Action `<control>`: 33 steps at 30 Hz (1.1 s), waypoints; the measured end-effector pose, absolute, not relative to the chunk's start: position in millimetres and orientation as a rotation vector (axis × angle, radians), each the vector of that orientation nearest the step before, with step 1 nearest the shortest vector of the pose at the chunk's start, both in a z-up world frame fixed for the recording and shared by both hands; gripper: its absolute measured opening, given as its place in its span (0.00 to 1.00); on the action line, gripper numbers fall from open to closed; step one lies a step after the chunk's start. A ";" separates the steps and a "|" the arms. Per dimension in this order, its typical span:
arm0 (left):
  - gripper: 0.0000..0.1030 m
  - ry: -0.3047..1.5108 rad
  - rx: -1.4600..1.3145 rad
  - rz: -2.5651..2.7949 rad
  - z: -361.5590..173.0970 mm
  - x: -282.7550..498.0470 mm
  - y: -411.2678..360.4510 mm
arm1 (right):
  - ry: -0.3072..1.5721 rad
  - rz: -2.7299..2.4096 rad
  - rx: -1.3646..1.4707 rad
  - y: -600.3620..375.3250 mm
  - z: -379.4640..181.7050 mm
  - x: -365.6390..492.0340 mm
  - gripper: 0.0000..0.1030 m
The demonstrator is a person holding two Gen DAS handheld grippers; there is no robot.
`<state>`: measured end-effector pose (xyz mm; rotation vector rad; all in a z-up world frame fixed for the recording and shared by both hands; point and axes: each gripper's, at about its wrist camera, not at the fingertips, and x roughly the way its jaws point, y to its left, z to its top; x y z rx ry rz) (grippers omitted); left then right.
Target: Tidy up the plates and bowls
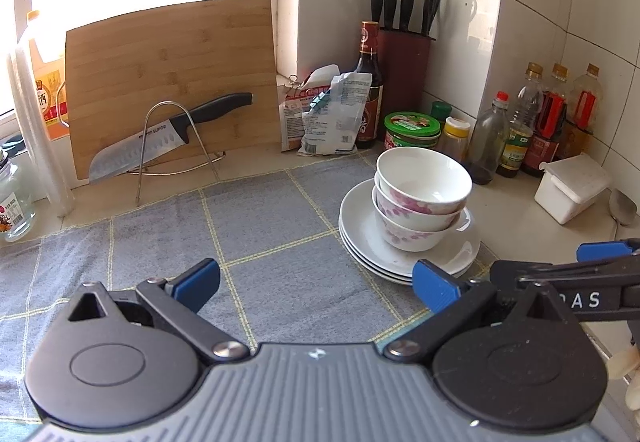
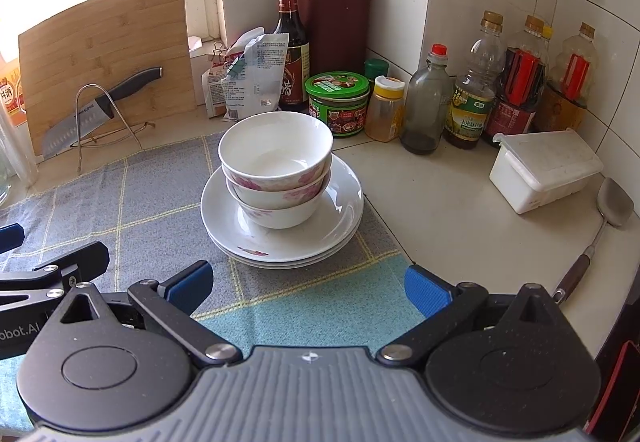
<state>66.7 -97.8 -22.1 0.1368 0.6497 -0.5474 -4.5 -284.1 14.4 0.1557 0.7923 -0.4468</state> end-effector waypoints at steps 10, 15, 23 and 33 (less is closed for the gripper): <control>0.99 0.642 0.134 -0.545 -18.2 65.7 -100.9 | 0.788 -0.449 0.161 -286.0 15.3 -6.2 1.00; 0.99 0.643 0.133 -0.545 -17.6 65.5 -101.6 | 0.788 -0.450 0.160 -286.3 16.2 -6.4 1.00; 0.99 0.638 0.138 -0.545 -16.8 65.2 -101.7 | 0.787 -0.456 0.156 -285.3 17.6 -6.7 1.00; 0.99 0.638 0.136 -0.548 -17.1 66.0 -100.5 | 0.784 -0.461 0.146 -284.5 18.2 -6.4 1.00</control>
